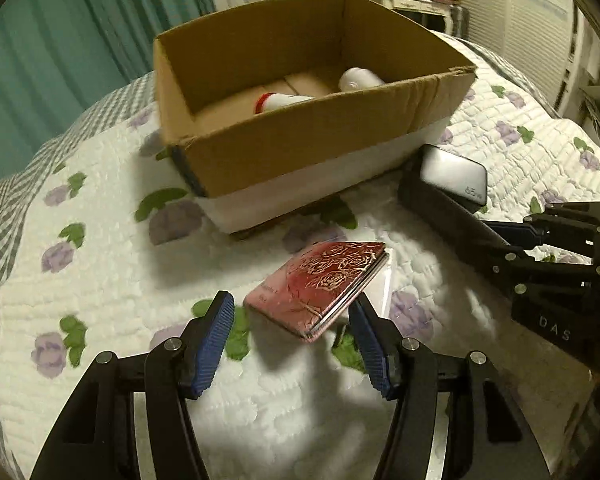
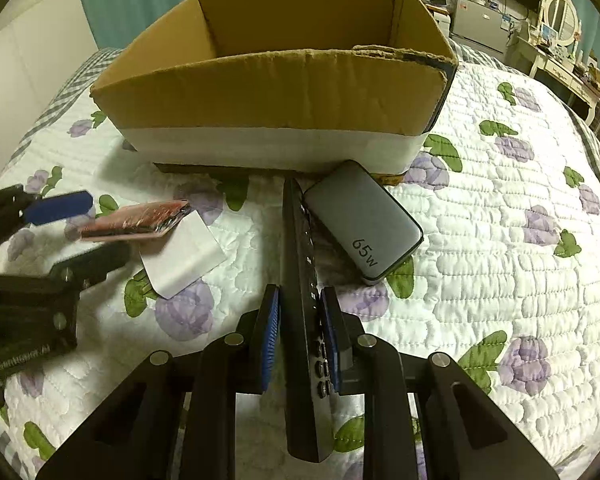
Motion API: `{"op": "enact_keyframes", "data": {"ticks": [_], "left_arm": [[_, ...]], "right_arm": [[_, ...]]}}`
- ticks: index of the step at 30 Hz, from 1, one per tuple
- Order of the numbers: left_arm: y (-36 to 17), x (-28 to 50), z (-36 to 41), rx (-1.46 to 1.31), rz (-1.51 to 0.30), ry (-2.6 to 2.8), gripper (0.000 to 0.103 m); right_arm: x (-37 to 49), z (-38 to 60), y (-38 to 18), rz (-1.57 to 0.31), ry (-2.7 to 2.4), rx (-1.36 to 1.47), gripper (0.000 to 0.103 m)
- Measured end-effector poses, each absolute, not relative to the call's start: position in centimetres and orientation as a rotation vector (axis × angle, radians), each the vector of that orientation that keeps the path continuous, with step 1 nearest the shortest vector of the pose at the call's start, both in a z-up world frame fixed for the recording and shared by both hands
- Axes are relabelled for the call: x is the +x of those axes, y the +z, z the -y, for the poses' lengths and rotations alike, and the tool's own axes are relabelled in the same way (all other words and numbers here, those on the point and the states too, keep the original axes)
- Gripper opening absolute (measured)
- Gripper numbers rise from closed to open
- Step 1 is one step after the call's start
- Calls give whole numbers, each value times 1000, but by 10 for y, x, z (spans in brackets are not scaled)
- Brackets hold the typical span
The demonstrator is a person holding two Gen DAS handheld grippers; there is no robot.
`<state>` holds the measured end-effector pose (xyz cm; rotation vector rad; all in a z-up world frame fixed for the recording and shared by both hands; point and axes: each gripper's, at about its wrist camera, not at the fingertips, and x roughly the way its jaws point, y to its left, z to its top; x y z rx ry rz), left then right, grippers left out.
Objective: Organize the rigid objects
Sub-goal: 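Grasp the pink rose card case edgewise with the left tool while the right tool holds the remote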
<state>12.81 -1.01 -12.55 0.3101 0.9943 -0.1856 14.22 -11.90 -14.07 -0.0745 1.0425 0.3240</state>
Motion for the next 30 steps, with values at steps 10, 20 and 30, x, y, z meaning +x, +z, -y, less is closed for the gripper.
{"op": "enact_keyframes", "data": {"ticks": [10,20,30], "left_arm": [[-138,127,44,473,-944,-267,28],[-90,115,17,262,-860,-215,9],[-43,109,18,136,-836,-227,9]], "right_arm": [[143,121,-142,-1042,324,-65,20],[132,119,-122,-999,318,-60,19],[109,112,-62,-914,304,-71,19]]}}
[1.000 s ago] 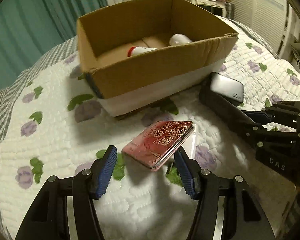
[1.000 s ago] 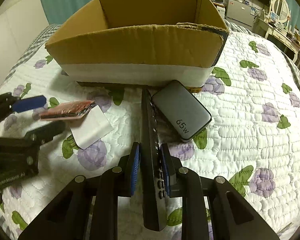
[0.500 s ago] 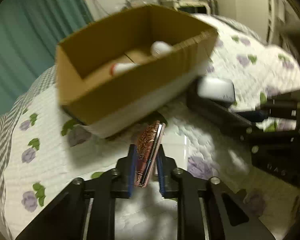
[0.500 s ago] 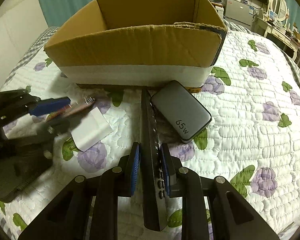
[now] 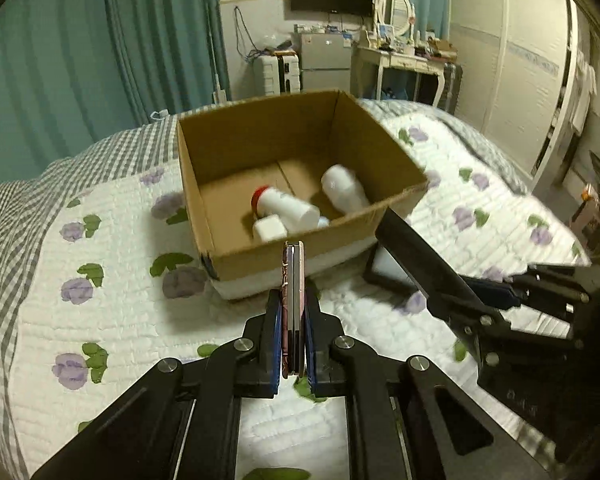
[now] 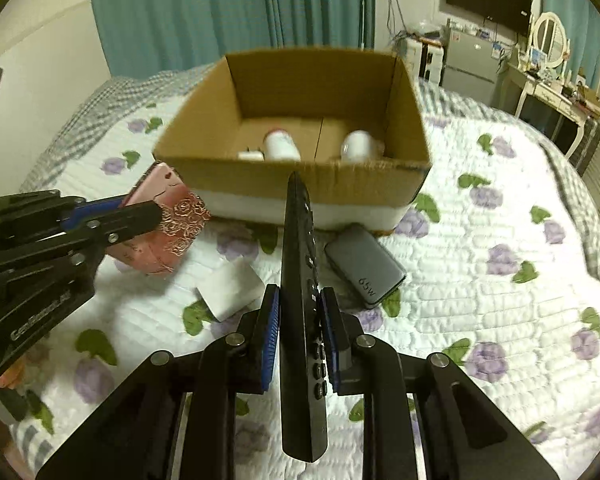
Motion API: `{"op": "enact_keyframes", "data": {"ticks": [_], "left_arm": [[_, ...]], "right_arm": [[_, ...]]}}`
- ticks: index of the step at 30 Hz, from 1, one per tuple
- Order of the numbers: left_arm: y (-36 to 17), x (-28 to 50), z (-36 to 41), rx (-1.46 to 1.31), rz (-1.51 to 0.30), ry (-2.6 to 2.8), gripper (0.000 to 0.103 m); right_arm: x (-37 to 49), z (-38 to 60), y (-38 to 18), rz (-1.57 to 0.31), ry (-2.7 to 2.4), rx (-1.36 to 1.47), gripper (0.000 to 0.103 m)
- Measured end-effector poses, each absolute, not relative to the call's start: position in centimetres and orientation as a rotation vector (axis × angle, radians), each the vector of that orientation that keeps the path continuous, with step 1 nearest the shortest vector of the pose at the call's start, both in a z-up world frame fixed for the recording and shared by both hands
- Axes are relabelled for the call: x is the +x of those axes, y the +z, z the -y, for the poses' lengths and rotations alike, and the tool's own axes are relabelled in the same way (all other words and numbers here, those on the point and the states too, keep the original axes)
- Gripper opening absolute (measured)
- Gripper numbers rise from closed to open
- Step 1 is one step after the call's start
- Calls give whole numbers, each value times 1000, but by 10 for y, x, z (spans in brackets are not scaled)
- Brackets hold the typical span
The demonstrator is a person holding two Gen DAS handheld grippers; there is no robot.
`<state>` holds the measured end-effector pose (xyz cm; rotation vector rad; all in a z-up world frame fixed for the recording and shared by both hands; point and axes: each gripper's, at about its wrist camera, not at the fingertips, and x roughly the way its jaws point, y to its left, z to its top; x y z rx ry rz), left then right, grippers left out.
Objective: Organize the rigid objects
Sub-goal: 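Grasp the pink rose card case edgewise with the left tool while the right tool holds the remote, then drop the card case into the box with the left tool while the right tool lowers the remote in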
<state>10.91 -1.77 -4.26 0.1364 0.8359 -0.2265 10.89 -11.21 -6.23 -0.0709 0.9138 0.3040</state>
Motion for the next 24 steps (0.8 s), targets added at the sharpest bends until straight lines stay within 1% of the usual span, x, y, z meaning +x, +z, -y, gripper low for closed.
{"op": "enact_keyframes", "data": {"ticks": [4,10,13,20,24], "left_arm": [[-14,116,20,60,-808,-254,9],[22,136,26,65,-734,-240,9],[29,155,23,72,-710,-223,9],[16,209,16,71,-733,-188,9],[-9,237,11,77,-781,-164,9]], "right_arm": [[104,120,-32,-871,287,-76,19],[112,121,9,-790,287,-102,19],[122,123,24,-759,280,-113,19],[155,126,27,-737,273,-101,19],[176,124,16,-749,276,-98,19]]}}
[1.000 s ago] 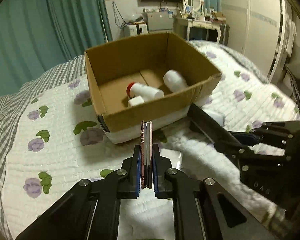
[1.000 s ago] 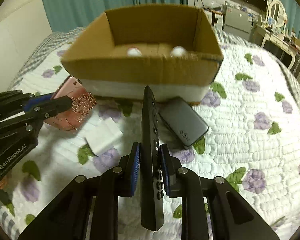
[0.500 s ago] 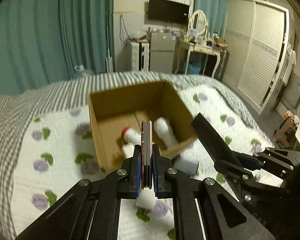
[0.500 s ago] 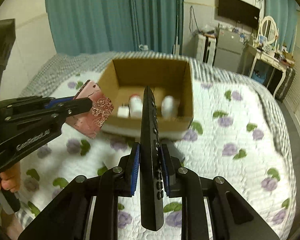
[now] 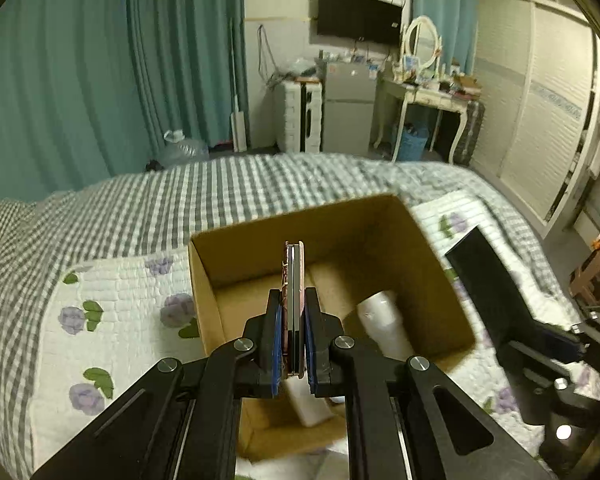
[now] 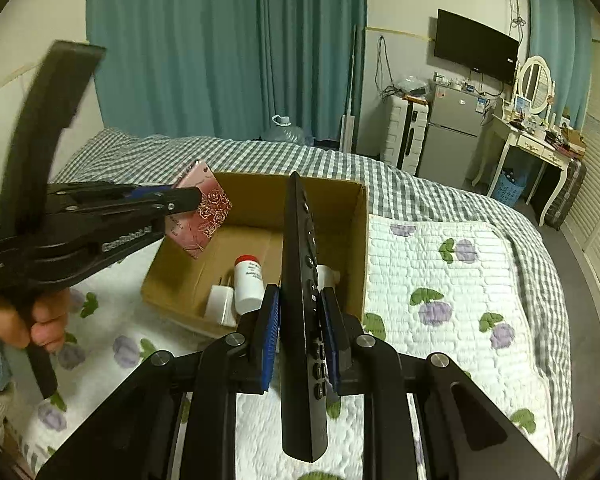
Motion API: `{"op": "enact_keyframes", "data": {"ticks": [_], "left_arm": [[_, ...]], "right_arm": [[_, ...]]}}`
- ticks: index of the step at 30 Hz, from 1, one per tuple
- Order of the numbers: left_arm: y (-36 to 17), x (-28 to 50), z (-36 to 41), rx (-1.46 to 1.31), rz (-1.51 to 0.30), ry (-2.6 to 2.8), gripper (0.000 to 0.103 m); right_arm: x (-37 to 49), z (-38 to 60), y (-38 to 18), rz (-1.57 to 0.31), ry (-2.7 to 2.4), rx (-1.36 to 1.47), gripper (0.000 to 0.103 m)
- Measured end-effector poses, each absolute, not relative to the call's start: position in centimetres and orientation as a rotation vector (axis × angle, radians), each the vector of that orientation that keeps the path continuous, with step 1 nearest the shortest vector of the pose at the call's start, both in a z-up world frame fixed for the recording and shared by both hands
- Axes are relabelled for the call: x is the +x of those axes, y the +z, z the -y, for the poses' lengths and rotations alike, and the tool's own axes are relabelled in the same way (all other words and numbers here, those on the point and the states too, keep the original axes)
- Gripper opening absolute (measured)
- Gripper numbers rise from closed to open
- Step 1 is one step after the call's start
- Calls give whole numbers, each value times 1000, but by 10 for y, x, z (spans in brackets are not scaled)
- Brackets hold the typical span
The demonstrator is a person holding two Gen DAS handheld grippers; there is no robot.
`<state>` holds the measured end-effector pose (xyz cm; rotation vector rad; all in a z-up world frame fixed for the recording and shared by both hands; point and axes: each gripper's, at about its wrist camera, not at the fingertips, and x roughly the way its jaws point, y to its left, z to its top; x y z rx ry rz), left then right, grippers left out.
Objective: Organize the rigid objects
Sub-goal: 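Drop the card case into the box with the left tool while the right tool lowers the remote in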
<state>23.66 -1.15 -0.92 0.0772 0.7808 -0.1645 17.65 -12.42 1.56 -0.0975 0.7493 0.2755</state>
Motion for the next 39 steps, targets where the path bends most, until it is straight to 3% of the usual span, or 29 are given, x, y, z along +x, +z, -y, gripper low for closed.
{"op": "enact_keyframes", "data": {"ticks": [7,12,14,15,16,29,39], "left_arm": [[-55,254,11,105,-842,-171,10],[-51,249,15,129,-795,-192,14],[-44,243,13,133,-766,-188,29],[-41,241,11,134,-758,-181,49],[-36,238,10,129,-745,-171,57],[12,196,-34,19,-734,-92,61],[-13,209,-43,42,-771,-64,61]], "right_arm": [[206,121,-17,-793,279,-76,19],[213,120,-28,-805,276,-70,19],[214,119,-26,-805,270,-70,19],[213,118,-24,-803,268,-70,19],[212,118,-19,-797,266,-68,19],[218,92,47,-715,267,-82,19],[264,66,4,-792,282,-98,19]]}}
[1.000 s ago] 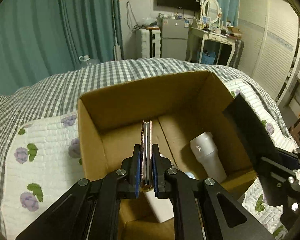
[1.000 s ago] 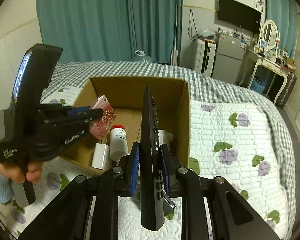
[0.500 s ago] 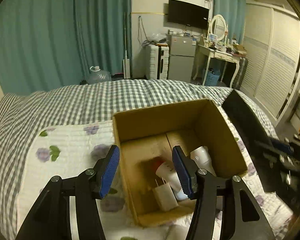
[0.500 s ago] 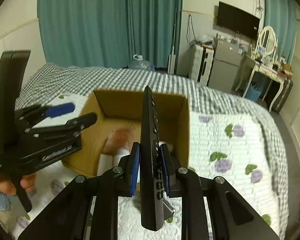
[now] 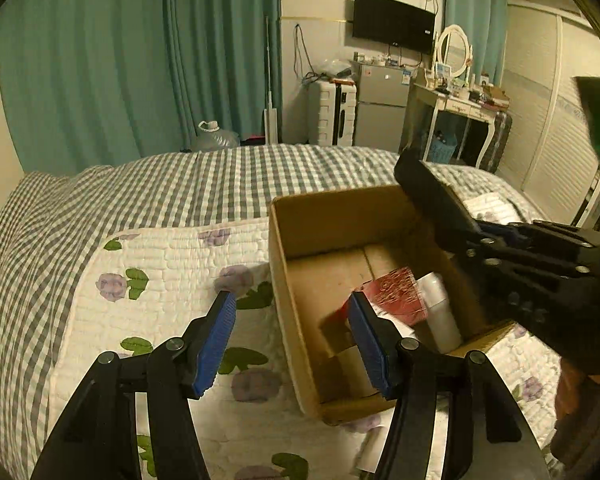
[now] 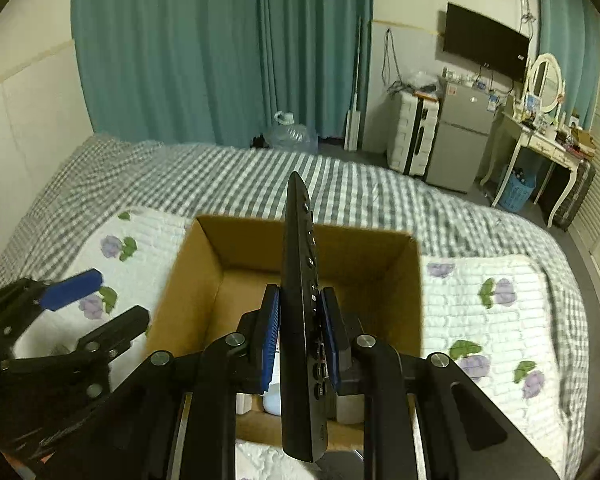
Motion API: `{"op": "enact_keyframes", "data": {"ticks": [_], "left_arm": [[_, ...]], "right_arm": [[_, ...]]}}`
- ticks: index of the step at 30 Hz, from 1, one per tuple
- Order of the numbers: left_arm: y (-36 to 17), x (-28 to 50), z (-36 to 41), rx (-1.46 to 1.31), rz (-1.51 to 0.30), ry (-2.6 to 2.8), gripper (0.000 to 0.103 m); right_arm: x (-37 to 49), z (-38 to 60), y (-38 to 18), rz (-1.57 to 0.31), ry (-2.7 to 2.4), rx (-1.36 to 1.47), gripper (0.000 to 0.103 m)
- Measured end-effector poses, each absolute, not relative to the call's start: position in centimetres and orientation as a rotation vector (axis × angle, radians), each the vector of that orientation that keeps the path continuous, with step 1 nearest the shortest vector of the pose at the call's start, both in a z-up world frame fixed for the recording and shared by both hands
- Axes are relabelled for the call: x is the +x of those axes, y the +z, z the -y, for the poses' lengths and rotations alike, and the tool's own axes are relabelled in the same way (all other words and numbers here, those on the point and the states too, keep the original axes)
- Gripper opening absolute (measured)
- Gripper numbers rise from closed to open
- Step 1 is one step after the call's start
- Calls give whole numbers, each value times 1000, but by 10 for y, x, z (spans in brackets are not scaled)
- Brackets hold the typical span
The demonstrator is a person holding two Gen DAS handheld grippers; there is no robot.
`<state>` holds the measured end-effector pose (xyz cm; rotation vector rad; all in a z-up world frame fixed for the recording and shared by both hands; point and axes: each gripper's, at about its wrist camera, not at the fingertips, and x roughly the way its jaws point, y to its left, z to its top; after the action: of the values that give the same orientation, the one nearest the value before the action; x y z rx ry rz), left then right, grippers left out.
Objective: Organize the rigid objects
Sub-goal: 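Drop the card case into the box with the left tool while the right tool lowers the remote in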
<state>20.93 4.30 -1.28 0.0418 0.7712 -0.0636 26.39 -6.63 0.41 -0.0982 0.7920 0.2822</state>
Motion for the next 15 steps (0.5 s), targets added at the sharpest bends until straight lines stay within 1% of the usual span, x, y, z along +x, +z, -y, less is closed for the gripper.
{"op": "enact_keyframes", "data": {"ticks": [7,15], "left_arm": [[-32,220,-54,13,-802,-57,61],[-44,224,-53,15,-821,-71,61]], "right_arm": [[291,57,-38,-851,279,-83,19],[297,57,-60,-882,265,-83,20]]}}
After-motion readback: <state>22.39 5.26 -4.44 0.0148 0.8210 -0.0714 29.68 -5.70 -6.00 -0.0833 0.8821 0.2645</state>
